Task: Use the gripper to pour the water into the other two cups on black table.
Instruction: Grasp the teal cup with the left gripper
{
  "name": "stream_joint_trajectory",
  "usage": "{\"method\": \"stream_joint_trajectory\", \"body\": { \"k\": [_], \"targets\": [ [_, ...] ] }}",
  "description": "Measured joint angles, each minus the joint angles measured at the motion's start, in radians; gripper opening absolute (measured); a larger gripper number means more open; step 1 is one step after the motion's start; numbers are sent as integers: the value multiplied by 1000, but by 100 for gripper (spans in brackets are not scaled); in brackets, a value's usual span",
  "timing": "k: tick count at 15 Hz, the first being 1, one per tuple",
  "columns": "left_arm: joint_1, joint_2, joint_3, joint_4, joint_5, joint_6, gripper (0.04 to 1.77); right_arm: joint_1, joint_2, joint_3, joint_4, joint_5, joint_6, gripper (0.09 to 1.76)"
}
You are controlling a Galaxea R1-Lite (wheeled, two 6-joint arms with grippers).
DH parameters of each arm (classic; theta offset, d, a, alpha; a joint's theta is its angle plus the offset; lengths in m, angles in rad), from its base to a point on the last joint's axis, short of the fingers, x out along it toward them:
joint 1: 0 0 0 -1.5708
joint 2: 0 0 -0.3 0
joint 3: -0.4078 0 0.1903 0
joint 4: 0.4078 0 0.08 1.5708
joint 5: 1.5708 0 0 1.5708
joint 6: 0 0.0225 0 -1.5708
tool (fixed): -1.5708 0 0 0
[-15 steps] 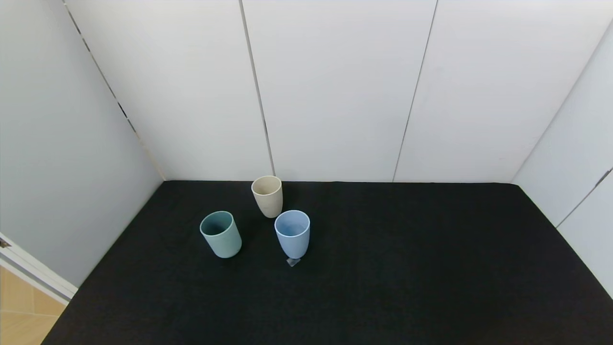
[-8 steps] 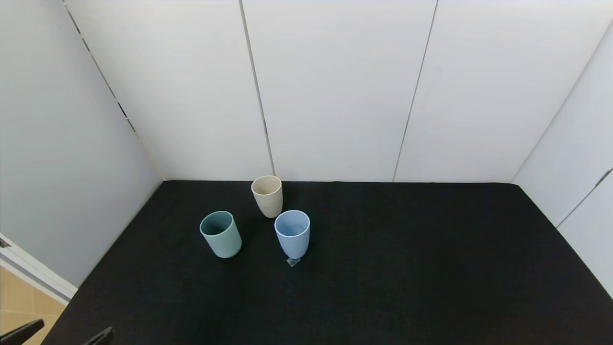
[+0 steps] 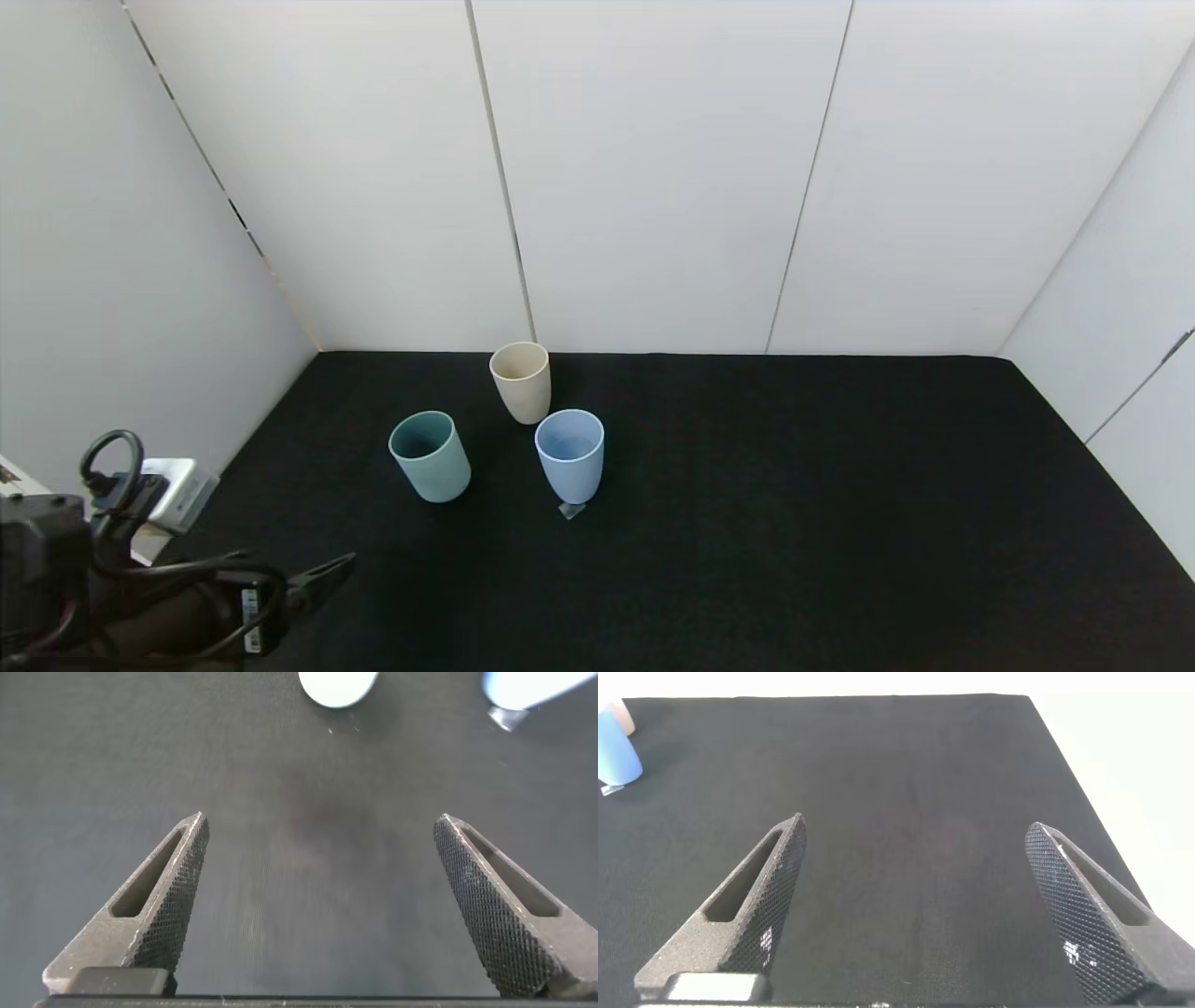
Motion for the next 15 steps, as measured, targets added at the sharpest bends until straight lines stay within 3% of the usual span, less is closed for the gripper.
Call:
{"method": "stream_joint_trajectory", "body": {
  "k": [6, 11, 13, 15],
  "targets": [
    [-10, 305, 45, -442, -7, 0, 172, 0, 0, 0, 0, 0, 0, 171],
    [-24, 511, 109, -832, -56, 4, 172, 0, 0, 0, 0, -1, 1, 171],
    [-29, 585, 123, -932, -59, 9, 172, 0, 0, 0, 0, -1, 0, 171],
    [-32, 642, 123, -946, -60, 33, 172, 0, 0, 0, 0, -1, 0, 171]
  ]
}}
